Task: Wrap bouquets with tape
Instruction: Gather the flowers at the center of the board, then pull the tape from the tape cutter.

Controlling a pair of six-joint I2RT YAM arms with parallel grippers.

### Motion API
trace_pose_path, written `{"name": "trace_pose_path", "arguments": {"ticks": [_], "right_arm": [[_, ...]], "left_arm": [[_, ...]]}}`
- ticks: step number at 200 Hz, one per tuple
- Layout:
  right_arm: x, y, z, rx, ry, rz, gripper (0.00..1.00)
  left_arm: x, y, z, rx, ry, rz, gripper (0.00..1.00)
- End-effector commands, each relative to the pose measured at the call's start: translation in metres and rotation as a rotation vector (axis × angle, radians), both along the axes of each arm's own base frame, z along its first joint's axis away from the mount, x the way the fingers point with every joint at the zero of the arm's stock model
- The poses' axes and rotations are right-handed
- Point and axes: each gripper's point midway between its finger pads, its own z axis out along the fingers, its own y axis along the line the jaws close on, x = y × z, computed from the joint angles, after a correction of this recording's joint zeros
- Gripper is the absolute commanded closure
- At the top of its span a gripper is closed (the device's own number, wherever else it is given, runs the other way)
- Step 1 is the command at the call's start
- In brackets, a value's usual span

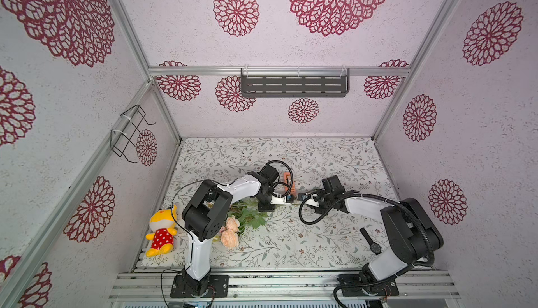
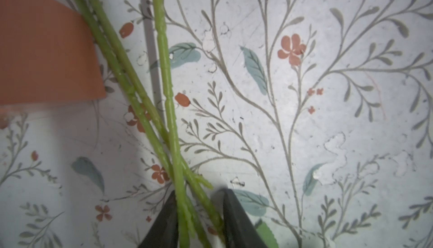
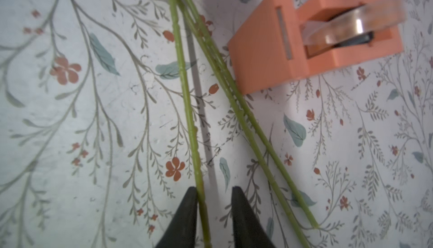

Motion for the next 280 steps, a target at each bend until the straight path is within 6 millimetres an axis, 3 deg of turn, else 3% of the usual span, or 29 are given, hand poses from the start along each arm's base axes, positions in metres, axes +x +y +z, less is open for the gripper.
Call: {"name": "trace_pose_path", "arguments": {"ticks": [1,26,30,41,52,54,56,58,82,98,119,130,147,155,163,172,188,210,221,233,252,280], "right_arm": [[-0.002,0.002,0.037,0.110,-0.016,-0.043,0.60],[-0.007,0.002,0.069,0.205,-0.003,-0.121,0.42],[-0.009,0.003,0.074,0.226,0.004,-0.130,0.39],[-0.015,0.005,0.088,0.280,0.018,-0.145,0.33],[-0.012,0.003,0.102,0.349,0.013,-0.219,0.29],[-0.011,0.002,0.105,0.363,0.012,-0.239,0.29],[-0.009,0.002,0.108,0.382,0.009,-0.260,0.28],[-0.007,0.000,0.112,0.399,0.007,-0.284,0.28],[0.024,-0.030,0.156,0.672,0.011,-0.694,0.22],[0.039,-0.042,0.173,0.835,0.106,-0.925,0.34],[0.040,-0.009,0.169,0.947,0.385,-0.953,0.47],[0.039,0.012,0.162,0.943,0.481,-0.936,0.50],[0.041,0.036,0.148,0.865,0.515,-0.952,0.51],[0.043,0.046,0.141,0.809,0.517,-0.952,0.52],[0.047,0.053,0.132,0.752,0.520,-0.965,0.54],[0.053,0.059,0.122,0.703,0.527,-0.973,0.59],[0.063,0.064,0.107,0.644,0.556,-0.998,0.64],[0.067,0.069,0.094,0.588,0.574,-1.017,0.65],[0.063,0.072,0.091,0.585,0.596,-1.004,0.62],[0.061,0.075,0.087,0.589,0.617,-0.994,0.62],[0.058,0.084,0.081,0.596,0.667,-0.962,0.62],[0.060,0.077,0.067,0.556,0.663,-1.016,0.62]], "left_arm": [[-0.012,0.008,-0.001,0.014,0.023,-0.053,0.59],[-0.015,0.006,-0.001,-0.004,0.044,-0.059,0.52],[-0.013,0.003,0.014,-0.032,0.017,-0.060,0.50],[-0.010,-0.001,0.025,-0.070,0.001,-0.057,0.42],[-0.007,-0.006,0.035,-0.108,-0.023,-0.057,0.29],[-0.006,-0.006,0.038,-0.113,-0.027,-0.056,0.20],[-0.006,-0.007,0.040,-0.119,-0.033,-0.057,0.05],[-0.005,-0.008,0.042,-0.123,-0.038,-0.056,0.01],[-0.003,-0.015,0.078,-0.212,-0.090,-0.060,0.02],[-0.003,-0.014,0.105,-0.274,-0.129,-0.055,0.02],[0.003,-0.008,0.151,-0.398,-0.227,0.015,0.02],[0.018,-0.002,0.181,-0.515,-0.327,0.135,0.02],[0.050,0.016,0.243,-0.786,-0.494,0.455,0.02],[0.067,0.038,0.267,-0.929,-0.533,0.703,0.02],[0.079,0.062,0.279,-1.033,-0.543,0.940,0.02],[0.085,0.072,0.283,-1.112,-0.485,1.067,0.02],[0.090,0.047,0.278,-1.194,-0.210,1.036,0.02],[0.116,0.028,0.262,-1.213,0.030,1.136,0.00],[0.128,0.019,0.256,-1.257,0.132,1.157,0.06],[0.143,0.014,0.239,-1.237,0.171,1.203,0.15],[0.161,0.000,0.205,-1.119,0.263,1.264,0.19],[0.175,-0.021,0.173,-1.044,0.390,1.282,0.27]]}}
